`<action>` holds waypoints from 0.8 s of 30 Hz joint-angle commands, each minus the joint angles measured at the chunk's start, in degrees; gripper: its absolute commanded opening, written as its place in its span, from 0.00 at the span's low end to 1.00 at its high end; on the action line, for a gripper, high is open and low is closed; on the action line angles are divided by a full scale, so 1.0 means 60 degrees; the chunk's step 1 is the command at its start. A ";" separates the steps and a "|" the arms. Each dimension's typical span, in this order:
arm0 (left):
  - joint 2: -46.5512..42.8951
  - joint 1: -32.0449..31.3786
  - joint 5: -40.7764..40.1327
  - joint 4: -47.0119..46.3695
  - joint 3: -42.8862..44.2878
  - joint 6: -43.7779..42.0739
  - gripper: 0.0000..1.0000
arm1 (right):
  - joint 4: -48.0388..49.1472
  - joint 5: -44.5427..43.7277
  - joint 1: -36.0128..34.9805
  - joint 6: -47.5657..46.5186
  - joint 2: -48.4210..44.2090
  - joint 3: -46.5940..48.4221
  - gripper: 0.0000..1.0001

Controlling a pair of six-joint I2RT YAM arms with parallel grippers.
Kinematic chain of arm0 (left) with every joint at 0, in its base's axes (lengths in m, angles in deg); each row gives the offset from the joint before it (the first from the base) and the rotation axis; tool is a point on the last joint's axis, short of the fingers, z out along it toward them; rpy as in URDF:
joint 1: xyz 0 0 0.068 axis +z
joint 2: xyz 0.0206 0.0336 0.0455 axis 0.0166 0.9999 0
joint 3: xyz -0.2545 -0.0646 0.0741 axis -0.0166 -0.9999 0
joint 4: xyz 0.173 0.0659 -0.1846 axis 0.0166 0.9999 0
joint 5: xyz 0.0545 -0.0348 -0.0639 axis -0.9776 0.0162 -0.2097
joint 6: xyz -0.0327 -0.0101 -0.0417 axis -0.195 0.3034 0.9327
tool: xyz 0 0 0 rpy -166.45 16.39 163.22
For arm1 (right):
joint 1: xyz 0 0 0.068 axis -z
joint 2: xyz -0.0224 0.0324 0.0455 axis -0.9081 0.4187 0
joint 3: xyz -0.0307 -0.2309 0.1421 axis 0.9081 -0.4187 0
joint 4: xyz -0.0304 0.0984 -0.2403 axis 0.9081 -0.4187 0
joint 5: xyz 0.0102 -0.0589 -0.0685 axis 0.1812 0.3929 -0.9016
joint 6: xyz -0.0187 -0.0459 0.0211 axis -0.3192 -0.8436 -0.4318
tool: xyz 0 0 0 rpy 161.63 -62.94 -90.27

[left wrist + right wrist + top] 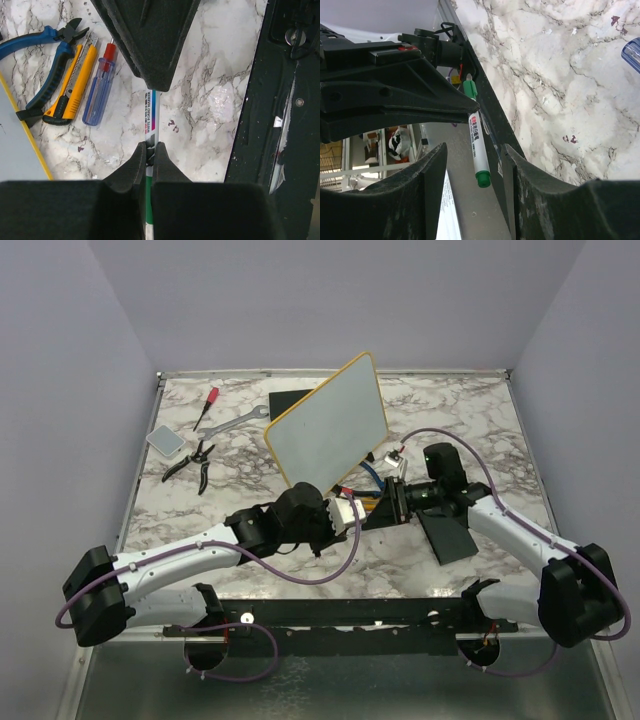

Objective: Write a sentence on the whiteboard
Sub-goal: Open the whiteboard marker at the center of the board.

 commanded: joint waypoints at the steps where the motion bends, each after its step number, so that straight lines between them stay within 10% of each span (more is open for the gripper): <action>1: 0.0110 0.0033 0.0084 0.0015 0.0070 -0.0137 0.00 | 0.0174 0.0302 -0.0167 -0.0136 0.0171 0.0150 0.50; 24: 0.0191 0.0183 0.0188 0.0016 0.0144 -0.0097 0.00 | 0.0907 0.0093 -0.0791 0.0196 0.0572 -0.0069 0.32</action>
